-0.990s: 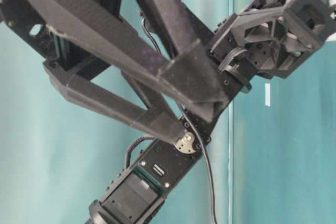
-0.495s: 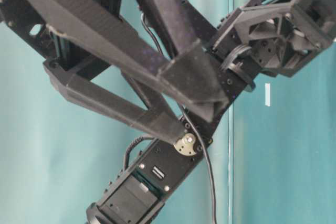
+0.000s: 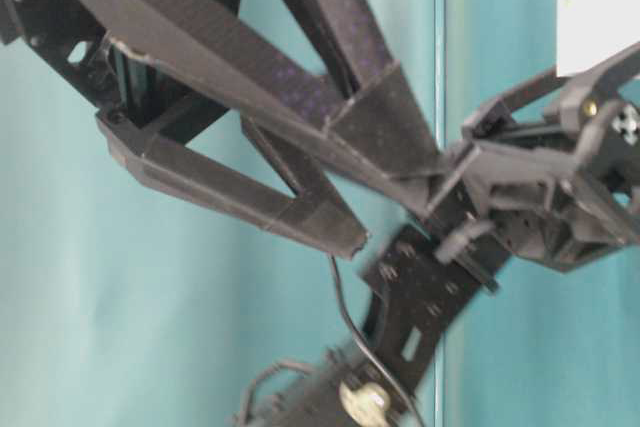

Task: Move the wooden board into place and insert the rod into its hole.
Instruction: 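Lower the board flat onto the table center with the left gripper, then move the right gripper over the wooden dowel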

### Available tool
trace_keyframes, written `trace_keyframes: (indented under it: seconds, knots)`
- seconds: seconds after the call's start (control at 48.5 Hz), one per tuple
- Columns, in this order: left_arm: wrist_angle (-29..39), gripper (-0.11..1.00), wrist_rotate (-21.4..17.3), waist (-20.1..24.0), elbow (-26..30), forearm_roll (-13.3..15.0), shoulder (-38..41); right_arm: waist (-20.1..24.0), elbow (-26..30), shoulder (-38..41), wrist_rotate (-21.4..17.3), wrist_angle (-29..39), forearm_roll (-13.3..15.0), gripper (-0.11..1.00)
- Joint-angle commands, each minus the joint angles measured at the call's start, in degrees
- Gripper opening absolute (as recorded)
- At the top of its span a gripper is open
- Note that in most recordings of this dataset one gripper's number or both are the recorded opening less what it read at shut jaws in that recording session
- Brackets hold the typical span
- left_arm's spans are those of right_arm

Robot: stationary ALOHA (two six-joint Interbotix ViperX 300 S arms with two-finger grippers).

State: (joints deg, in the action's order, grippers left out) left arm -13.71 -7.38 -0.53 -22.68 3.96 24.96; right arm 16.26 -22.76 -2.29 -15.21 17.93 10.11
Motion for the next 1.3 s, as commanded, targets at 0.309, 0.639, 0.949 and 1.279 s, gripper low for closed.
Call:
trace_keyframes:
  seconds: [0.309,0.639,0.949,1.279]
  knots:
    - [-13.4,0.84,0.0,1.2,-0.3,-0.1,2.4,1.0,2.4,-0.8,-8.1,9.0,-0.4,0.95]
    - [-19.4,0.84,-0.1,1.3,-1.1,-0.1,5.0,2.4,11.3,7.4,-12.1,21.5,-5.4,0.95]
    - [-21.1,0.84,0.0,1.3,-3.2,-0.1,4.8,2.5,23.2,19.1,-12.6,31.0,-7.3,0.95]
    - [-21.1,0.84,0.1,1.3,-4.0,-0.1,4.7,1.6,29.0,25.4,-12.6,36.0,-8.9,0.95]
